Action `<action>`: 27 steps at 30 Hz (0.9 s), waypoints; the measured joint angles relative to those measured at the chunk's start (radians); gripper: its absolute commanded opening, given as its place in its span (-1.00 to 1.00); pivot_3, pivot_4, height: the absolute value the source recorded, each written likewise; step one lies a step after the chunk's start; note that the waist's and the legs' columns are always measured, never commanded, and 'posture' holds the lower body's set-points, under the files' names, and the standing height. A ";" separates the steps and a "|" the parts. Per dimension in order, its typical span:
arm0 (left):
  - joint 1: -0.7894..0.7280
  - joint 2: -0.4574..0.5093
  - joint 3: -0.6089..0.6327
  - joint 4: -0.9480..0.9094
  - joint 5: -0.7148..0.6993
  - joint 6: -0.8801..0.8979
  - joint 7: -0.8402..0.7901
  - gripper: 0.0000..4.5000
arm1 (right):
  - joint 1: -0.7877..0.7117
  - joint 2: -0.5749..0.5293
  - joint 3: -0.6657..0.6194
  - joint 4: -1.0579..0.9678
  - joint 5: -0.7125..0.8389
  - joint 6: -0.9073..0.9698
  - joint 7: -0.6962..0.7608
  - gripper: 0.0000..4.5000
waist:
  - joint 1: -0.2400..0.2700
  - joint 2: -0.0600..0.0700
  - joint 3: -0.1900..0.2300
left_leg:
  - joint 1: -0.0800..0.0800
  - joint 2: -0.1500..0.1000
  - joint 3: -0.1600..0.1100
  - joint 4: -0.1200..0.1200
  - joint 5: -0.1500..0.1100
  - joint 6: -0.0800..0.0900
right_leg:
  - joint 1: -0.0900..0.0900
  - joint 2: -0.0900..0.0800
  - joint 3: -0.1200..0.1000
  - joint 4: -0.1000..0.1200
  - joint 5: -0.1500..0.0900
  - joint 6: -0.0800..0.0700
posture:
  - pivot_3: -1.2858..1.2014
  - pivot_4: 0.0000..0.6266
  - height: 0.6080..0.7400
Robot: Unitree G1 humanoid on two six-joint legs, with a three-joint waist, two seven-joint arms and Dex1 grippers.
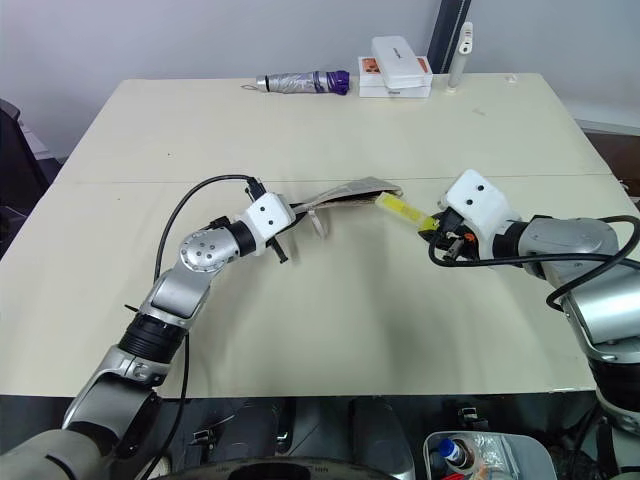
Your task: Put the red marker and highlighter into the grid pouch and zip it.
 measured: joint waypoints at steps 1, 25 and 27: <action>0.000 0.000 0.000 -0.002 0.000 -0.001 -0.003 -1.00 | -0.002 0.001 0.002 0.004 0.000 0.000 0.000 -0.61 | 0.000 0.000 0.000 | 0.000 0.000 0.000 0.000 0.000 0.000 | 0.000 0.000 0.000 0.000 0.000 0.000 | 0.03 -0.52 1.00; 0.020 0.101 -0.122 -0.013 0.064 -0.272 -0.139 -1.00 | -0.176 0.054 0.273 -0.027 -0.001 0.098 0.018 0.24 | 0.002 0.000 0.000 | -0.001 0.000 0.000 0.000 0.000 0.000 | -0.001 -0.001 0.000 -0.002 0.000 0.000 | 0.03 -0.52 1.00; 0.020 0.101 -0.121 -0.016 0.063 -0.270 -0.143 -1.00 | -0.178 0.050 0.265 -0.039 0.009 0.096 0.027 0.69 | 0.002 0.000 0.000 | -0.002 0.000 0.000 0.000 0.000 0.000 | -0.001 -0.001 -0.001 -0.002 0.000 0.000 | 0.03 -0.52 1.00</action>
